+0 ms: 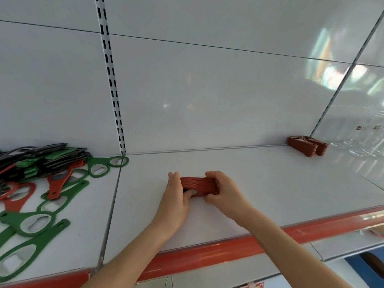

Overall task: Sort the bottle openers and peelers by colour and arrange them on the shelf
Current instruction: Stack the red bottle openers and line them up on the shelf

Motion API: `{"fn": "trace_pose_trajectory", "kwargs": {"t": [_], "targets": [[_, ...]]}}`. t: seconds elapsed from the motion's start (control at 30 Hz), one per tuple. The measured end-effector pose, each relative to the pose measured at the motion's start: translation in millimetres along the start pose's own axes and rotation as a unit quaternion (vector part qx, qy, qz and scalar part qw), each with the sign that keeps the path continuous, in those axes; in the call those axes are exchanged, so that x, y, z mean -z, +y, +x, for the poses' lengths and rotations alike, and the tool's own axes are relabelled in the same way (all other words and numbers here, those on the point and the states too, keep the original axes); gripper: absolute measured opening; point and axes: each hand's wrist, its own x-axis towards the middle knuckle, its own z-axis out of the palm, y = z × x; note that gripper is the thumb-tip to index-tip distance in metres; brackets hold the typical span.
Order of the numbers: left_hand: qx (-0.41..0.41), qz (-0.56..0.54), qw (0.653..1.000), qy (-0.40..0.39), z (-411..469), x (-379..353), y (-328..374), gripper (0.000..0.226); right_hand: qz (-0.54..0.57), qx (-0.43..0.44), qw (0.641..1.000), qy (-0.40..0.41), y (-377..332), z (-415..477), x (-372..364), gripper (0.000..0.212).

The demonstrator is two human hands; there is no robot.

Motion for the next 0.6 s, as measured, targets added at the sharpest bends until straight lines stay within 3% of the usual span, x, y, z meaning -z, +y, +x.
{"fn": "trace_pose_trajectory", "kwargs": {"t": [0.1,0.27,0.43,0.6], "targets": [[-0.025,0.029,0.999,-0.007,0,1,-3,0.05,-0.023,0.0,0.999,-0.032,2,-1,3,0.055],[-0.039,0.053,0.998,-0.02,-1,4,-7,0.059,0.052,-0.018,0.998,-0.04,1,-1,13,0.053],[-0.052,0.1,0.992,-0.06,6,15,-13,0.061,0.02,-0.007,0.999,-0.046,2,0,16,0.053],[-0.113,0.121,0.986,-0.009,8,23,-11,0.049,0.0,0.004,0.999,-0.042,-1,5,19,0.054]]}}
